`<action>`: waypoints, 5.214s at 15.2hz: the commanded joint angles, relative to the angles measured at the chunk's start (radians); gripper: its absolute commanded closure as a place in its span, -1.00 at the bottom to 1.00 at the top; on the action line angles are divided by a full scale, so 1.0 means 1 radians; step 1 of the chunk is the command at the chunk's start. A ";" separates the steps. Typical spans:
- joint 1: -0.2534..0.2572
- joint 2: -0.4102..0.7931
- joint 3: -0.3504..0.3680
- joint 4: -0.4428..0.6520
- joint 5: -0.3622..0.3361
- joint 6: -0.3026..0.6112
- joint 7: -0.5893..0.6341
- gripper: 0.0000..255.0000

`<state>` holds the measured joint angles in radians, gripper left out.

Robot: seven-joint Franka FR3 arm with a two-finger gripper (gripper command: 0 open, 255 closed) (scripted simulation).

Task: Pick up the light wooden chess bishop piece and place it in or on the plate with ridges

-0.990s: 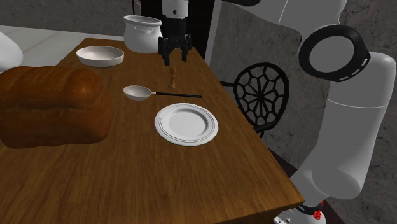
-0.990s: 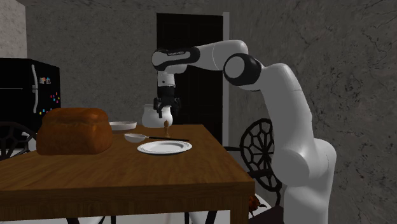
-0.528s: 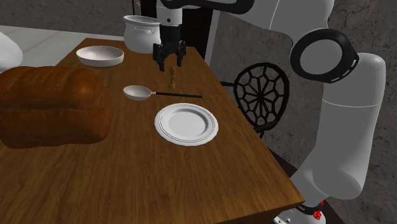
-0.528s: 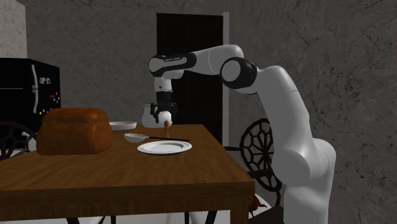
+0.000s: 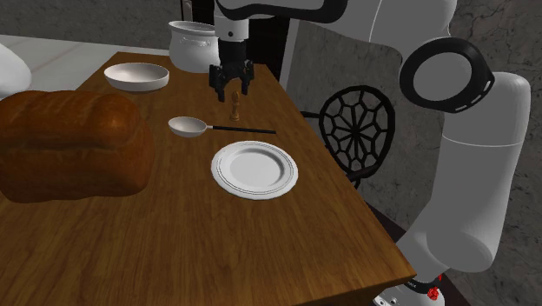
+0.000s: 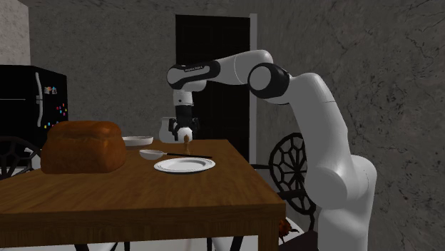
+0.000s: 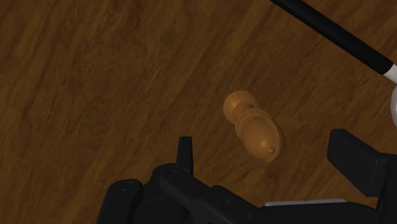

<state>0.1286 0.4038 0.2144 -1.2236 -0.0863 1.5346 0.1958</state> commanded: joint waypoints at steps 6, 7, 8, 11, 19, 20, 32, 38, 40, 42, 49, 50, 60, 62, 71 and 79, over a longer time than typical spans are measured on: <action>0.000 0.000 0.000 0.000 0.000 0.000 0.000 1.00; 0.000 0.000 0.000 0.001 0.000 0.000 0.000 1.00; 0.000 0.002 0.000 0.004 0.000 -0.002 0.000 1.00; 0.000 0.000 0.000 0.000 0.000 0.000 0.000 1.00; 0.016 0.047 0.000 0.183 -0.010 -0.136 -0.001 1.00; 0.019 0.057 0.000 0.212 -0.011 -0.155 -0.001 1.00; 0.040 -0.067 0.021 0.147 0.010 -0.214 0.048 1.00; 0.058 -0.296 0.052 -0.150 0.066 -0.141 0.119 1.00; 0.068 -0.359 0.063 -0.222 0.084 -0.130 0.143 1.00; 0.080 -0.417 0.075 -0.284 0.102 -0.123 0.169 1.00; 0.118 -0.563 0.112 -0.438 0.155 -0.106 0.244 1.00; 0.118 -0.568 0.112 -0.457 0.156 -0.092 0.242 1.00; 0.120 -0.601 0.111 -0.627 0.166 0.046 0.231 1.00; 0.121 -0.604 0.111 -0.658 0.167 0.074 0.230 1.00; 0.122 -0.609 0.113 -0.712 0.169 0.124 0.228 1.00; 0.122 -0.609 0.113 -0.712 0.169 0.124 0.228 -1.00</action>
<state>0.2505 -0.2047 0.3272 -1.9355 0.0831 1.6584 0.4234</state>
